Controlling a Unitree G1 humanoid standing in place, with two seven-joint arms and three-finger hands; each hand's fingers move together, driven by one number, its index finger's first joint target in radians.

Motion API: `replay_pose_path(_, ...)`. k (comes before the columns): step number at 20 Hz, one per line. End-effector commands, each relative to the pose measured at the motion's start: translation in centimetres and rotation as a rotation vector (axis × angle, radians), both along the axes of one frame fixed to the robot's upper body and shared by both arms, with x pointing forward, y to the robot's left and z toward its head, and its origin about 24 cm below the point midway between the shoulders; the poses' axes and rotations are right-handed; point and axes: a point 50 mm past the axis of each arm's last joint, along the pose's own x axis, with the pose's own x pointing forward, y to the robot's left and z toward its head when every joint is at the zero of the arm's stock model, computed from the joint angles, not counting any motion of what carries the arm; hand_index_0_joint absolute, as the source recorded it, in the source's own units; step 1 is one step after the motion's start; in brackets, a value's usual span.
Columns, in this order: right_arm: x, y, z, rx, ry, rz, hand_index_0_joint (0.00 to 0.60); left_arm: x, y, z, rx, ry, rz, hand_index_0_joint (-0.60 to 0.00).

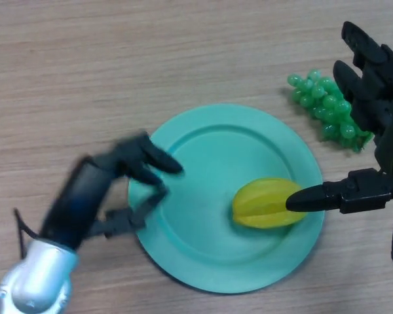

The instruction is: Pick up the yellow starfruit and place it on the plate

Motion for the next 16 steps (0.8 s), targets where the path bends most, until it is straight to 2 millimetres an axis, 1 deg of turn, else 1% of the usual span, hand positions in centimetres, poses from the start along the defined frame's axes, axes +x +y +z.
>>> replay_pose_path(1, -1.2, -0.8, 2.9, -0.006, -0.203, -0.019, 0.0, -1.2, 0.6, 3.8, -0.027, -0.319, 0.017, -0.6)
replay_pose_path(2, -1.3, -0.8, 2.9, 0.006, -0.194, -0.015, 0.0, -1.5, 1.0, 4.6, -0.077, -0.346, 0.021, -0.6)
replay_pose_path(3, -1.3, -0.8, 2.9, 0.007, -0.19, -0.014, 0.0, -1.6, 1.1, 4.8, -0.125, -0.333, 0.017, -0.6)
replay_pose_path(4, -1.3, -0.8, 2.9, 0.005, -0.188, -0.014, 0.0, -1.6, 1.2, 5.0, -0.161, -0.319, 0.015, -0.55)
replay_pose_path(5, -1.3, -0.8, 2.9, 0.003, -0.189, -0.015, 0.0, -1.6, 1.2, 5.0, -0.164, -0.318, 0.015, -0.45)
replay_pose_path(6, -1.3, -0.8, 2.9, 0.0, -0.19, -0.016, 0.0, -1.6, 1.2, 5.1, -0.174, -0.312, 0.009, -0.3)
replay_pose_path(7, -1.3, -0.8, 2.9, -0.002, -0.192, -0.017, 0.0, -1.7, 1.2, 5.1, -0.187, -0.302, -0.003, -0.2)
replay_pose_path(8, -1.2, -0.8, 2.9, -0.005, -0.193, -0.018, 0.0, -1.9, 1.1, 5.3, -0.227, -0.281, -0.028, -0.05)
replay_pose_path(9, -1.2, -0.8, 2.7, -0.009, -0.191, -0.019, 0.0, -2.0, 1.2, 5.4, -0.26, -0.271, -0.038, 0.0)
replay_pose_path(13, -0.8, -0.7, 2.8, 0.0, -0.189, -0.018, 0.0, -1.8, 1.3, 5.2, -0.34, -0.192, -0.057, 0.0)
replay_pose_path(16, -0.8, -0.9, 3.0, 0.006, -0.188, -0.017, 0.0, -1.5, 1.8, 6.0, -0.388, -0.225, -0.076, 0.0)
